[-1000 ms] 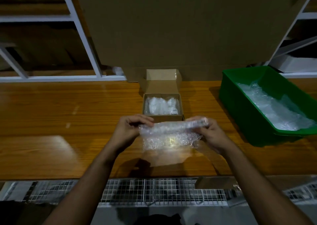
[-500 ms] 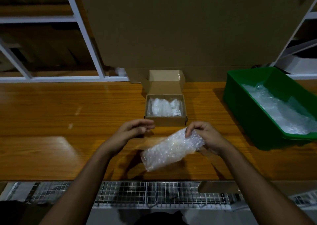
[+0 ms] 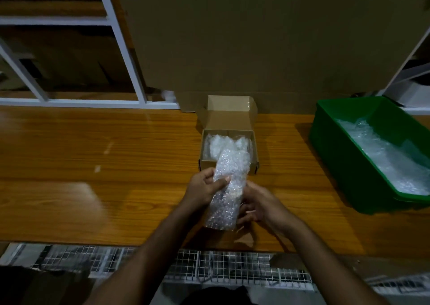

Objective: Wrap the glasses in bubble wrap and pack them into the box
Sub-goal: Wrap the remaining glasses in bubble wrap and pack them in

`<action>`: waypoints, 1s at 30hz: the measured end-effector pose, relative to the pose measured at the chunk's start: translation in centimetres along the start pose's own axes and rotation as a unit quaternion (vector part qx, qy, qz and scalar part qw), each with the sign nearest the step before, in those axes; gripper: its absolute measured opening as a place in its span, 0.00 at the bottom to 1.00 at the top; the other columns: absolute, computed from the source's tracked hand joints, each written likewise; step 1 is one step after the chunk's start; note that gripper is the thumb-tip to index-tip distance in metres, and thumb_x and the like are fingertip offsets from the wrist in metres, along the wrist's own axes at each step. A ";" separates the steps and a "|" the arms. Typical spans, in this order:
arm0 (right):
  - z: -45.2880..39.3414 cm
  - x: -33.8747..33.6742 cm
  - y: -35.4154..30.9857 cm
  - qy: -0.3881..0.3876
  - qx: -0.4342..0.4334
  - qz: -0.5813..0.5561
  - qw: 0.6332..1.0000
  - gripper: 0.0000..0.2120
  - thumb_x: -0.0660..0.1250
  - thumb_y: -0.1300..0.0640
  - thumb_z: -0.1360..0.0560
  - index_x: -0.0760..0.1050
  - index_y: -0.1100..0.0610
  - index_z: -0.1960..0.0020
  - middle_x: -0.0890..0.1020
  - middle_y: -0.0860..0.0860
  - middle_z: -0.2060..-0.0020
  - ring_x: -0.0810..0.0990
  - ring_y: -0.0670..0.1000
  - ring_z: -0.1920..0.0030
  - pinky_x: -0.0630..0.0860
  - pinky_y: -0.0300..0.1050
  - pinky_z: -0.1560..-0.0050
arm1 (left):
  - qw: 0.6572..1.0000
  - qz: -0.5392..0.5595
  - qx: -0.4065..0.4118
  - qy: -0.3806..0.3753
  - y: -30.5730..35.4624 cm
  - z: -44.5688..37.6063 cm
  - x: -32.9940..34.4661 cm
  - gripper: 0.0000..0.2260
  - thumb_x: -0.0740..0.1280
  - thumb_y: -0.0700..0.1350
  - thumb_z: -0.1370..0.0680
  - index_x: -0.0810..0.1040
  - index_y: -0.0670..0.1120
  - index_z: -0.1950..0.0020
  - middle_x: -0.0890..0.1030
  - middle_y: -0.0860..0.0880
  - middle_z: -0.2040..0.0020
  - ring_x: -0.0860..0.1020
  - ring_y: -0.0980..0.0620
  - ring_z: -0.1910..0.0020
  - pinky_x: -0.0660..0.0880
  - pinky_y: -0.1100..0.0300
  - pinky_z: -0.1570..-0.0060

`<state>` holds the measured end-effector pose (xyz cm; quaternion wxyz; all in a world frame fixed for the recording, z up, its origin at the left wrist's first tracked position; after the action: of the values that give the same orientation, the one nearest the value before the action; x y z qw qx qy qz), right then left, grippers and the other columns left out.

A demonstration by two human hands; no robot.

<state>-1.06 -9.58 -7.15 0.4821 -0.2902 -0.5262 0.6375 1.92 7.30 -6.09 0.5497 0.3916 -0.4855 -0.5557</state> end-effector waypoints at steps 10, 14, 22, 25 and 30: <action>-0.3 -1.5 -2.0 0.109 -0.094 0.047 0.989 0.12 0.65 0.64 0.19 0.74 0.55 0.37 0.87 0.58 0.51 0.86 0.58 0.50 0.83 0.56 0.52 | 0.998 -0.029 0.048 -0.028 1.0 0.1 -0.1 0.08 0.70 0.39 0.22 0.79 0.41 0.43 0.86 0.46 0.53 0.85 0.48 0.55 0.80 0.56 0.62; -0.4 -1.6 -2.6 0.153 -0.128 0.052 0.979 0.10 0.69 0.61 0.22 0.78 0.57 0.41 0.86 0.55 0.50 0.86 0.54 0.50 0.83 0.51 0.53 | 0.997 -0.027 0.073 0.002 1.0 0.0 0.2 0.08 0.72 0.36 0.23 0.78 0.37 0.45 0.83 0.44 0.59 0.83 0.50 0.60 0.78 0.59 0.67; -0.7 -1.4 -2.6 0.113 -0.096 0.084 0.985 0.14 0.67 0.60 0.20 0.76 0.53 0.35 0.86 0.52 0.47 0.86 0.53 0.48 0.82 0.61 0.48 | 0.994 -0.050 0.092 -0.015 1.0 -0.1 0.6 0.12 0.72 0.35 0.24 0.79 0.41 0.42 0.85 0.43 0.50 0.85 0.44 0.51 0.83 0.49 0.55; -0.4 -1.5 -2.4 0.067 -0.072 0.069 0.993 0.14 0.64 0.61 0.19 0.74 0.54 0.34 0.86 0.56 0.47 0.86 0.58 0.48 0.82 0.64 0.49 | 0.995 -0.055 0.081 -0.021 0.8 -0.4 0.1 0.11 0.72 0.35 0.24 0.80 0.41 0.42 0.86 0.43 0.49 0.85 0.45 0.51 0.83 0.49 0.54; -0.7 -1.2 -2.4 0.073 -0.090 0.102 0.988 0.11 0.65 0.59 0.19 0.76 0.53 0.37 0.86 0.55 0.49 0.86 0.57 0.50 0.83 0.60 0.51 | 0.996 -0.057 0.068 -0.024 0.6 -0.3 0.5 0.12 0.72 0.39 0.23 0.79 0.42 0.40 0.86 0.44 0.48 0.85 0.44 0.50 0.83 0.44 0.54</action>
<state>0.72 -10.50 -5.22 0.4235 -0.4301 -0.5127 0.6106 2.34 6.84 -5.55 0.4778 0.4412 -0.5122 -0.5610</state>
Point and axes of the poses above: each hand's wrist, its own z-axis away from the middle knuckle, its own x-axis out of the palm, y = z × x, the point moved 4 cm from there along -z, towards the middle knuckle
